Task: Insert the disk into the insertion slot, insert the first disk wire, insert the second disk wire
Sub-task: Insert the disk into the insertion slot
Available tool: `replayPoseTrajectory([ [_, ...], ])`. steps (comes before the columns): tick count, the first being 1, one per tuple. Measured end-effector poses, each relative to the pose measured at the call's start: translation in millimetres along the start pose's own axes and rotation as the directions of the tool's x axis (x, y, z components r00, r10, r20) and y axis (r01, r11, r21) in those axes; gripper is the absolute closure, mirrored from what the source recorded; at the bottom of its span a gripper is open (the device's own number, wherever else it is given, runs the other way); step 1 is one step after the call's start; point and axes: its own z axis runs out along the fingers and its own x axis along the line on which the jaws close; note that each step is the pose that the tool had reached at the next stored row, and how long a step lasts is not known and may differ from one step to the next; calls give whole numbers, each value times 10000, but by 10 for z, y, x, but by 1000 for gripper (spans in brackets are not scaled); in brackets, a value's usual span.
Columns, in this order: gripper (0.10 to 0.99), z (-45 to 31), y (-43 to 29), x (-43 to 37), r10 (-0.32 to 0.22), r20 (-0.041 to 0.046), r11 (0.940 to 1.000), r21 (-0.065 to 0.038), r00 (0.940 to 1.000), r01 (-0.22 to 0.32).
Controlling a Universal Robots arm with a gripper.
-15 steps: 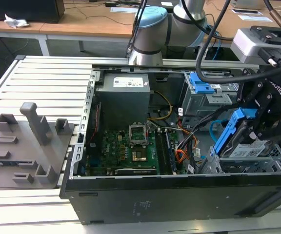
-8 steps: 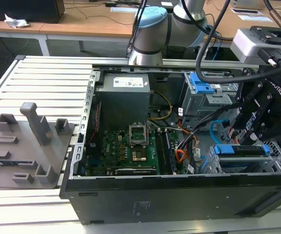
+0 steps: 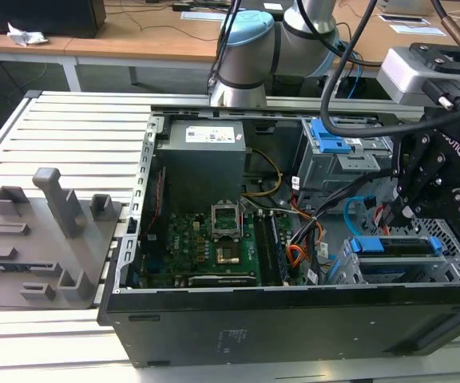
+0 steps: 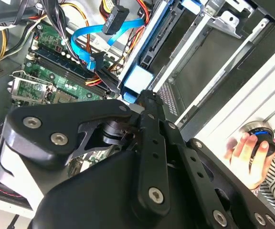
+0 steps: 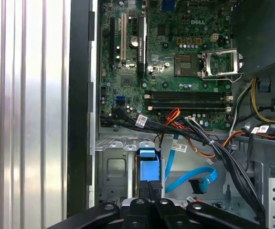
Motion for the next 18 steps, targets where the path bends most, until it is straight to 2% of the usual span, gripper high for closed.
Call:
replayPoseTrajectory([
  [8,980,3,-9,-1,-1,2,10000,0,10000,1],
  [10,980,1,-55,-4,-1,2,10000,-12,10000,1],
  [11,980,-3,-120,-11,0,1,10000,-34,10000,0],
  [13,980,1,-173,-15,-2,3,10000,-53,10000,2],
  [18,980,66,-195,-15,-1,0,10000,-58,10000,1],
])
